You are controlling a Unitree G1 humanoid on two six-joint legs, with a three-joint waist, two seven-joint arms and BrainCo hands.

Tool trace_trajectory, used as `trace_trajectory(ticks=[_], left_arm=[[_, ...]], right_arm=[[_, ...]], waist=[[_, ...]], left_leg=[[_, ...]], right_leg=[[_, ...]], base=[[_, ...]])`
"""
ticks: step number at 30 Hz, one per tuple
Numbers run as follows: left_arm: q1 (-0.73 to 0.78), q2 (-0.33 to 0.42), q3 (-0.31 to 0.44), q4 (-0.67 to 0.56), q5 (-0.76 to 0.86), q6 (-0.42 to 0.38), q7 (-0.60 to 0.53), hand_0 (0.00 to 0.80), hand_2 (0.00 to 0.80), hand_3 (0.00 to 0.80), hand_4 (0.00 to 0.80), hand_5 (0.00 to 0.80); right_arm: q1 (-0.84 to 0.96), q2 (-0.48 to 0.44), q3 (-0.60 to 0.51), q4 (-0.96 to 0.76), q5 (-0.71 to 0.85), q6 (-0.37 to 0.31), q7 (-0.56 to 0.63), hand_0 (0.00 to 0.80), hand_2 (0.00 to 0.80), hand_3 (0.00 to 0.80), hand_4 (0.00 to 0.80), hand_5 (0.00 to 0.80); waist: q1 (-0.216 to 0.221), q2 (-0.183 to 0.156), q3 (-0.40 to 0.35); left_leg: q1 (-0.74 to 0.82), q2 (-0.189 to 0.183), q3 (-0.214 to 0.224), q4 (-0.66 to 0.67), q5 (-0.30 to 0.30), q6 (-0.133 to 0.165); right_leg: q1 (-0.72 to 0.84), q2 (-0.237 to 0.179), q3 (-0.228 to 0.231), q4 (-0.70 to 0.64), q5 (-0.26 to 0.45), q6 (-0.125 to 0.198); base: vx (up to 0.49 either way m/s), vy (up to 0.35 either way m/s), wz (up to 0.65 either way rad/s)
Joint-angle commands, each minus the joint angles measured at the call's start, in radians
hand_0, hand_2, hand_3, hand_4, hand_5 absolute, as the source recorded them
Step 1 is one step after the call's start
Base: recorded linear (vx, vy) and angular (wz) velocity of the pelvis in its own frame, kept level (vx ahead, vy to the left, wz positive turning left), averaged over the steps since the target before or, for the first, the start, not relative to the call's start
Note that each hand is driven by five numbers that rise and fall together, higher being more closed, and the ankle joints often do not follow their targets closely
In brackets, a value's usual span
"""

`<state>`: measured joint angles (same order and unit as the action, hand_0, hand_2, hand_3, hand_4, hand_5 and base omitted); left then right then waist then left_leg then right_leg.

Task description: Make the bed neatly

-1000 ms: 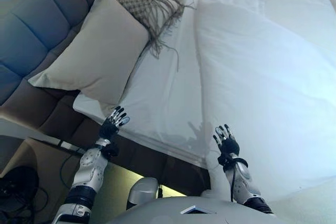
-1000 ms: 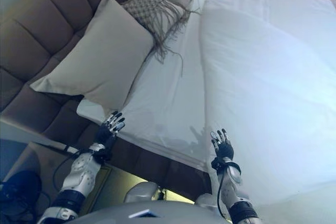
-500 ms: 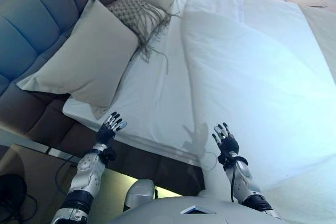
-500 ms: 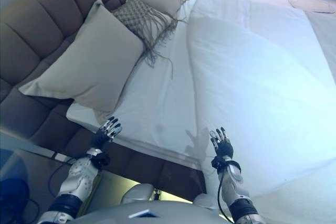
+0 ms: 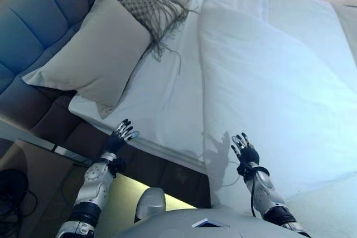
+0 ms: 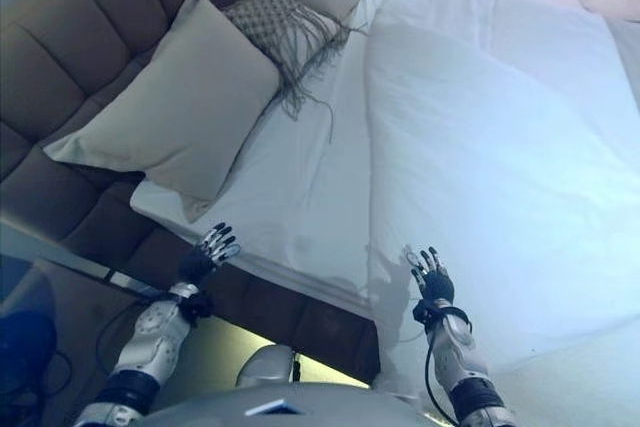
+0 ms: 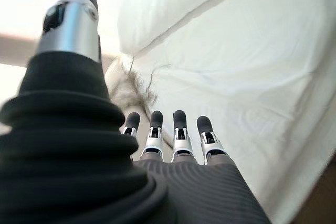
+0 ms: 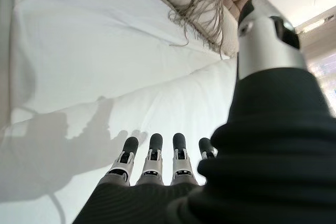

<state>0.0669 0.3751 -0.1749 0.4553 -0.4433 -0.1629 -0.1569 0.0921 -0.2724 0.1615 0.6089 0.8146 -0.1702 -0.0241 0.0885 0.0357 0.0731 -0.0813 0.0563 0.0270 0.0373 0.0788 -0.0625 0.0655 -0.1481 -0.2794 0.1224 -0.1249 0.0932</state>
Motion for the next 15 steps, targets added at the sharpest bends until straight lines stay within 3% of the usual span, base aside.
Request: trace_trajectory(ticks=[1, 8, 15], left_arm=[[-0.095, 0.041, -0.017, -0.015, 0.033, -0.056, 0.033, 0.0, 0.0, 0.0, 0.0, 0.0], [-0.095, 0.048, -0.01, -0.001, -0.004, -0.043, 0.078, 0.0, 0.0, 0.0, 0.0, 0.0], [-0.063, 0.033, 0.028, 0.039, -0.044, -0.056, 0.094, 0.0, 0.0, 0.0, 0.0, 0.0]], right_arm=[[-0.057, 0.009, -0.043, 0.015, -0.012, -0.04, -0.037, 0.0, 0.0, 0.0, 0.0, 0.0], [-0.044, 0.06, -0.11, 0.17, -0.034, -0.061, -0.034, 0.0, 0.0, 0.0, 0.0, 0.0], [-0.019, 0.048, -0.123, 0.157, -0.033, -0.052, -0.003, 0.0, 0.0, 0.0, 0.0, 0.0]], waist=[[-0.012, -0.011, -0.005], [-0.019, -0.003, -0.014], [-0.018, -0.014, -0.007]], left_leg=[[0.005, -0.018, 0.006, 0.119, -0.12, 0.054], [0.043, -0.027, 0.047, 0.087, -0.14, 0.073], [0.03, 0.013, 0.05, 0.038, -0.097, 0.04]], right_leg=[[-0.029, -0.075, 0.042, 0.056, 0.095, 0.025], [-0.04, -0.107, 0.05, 0.042, 0.124, 0.046], [-0.041, -0.068, 0.038, -0.008, 0.098, 0.048]], base=[[0.039, 0.15, -0.04], [-0.023, 0.076, -0.2], [-0.108, -0.074, -0.03]])
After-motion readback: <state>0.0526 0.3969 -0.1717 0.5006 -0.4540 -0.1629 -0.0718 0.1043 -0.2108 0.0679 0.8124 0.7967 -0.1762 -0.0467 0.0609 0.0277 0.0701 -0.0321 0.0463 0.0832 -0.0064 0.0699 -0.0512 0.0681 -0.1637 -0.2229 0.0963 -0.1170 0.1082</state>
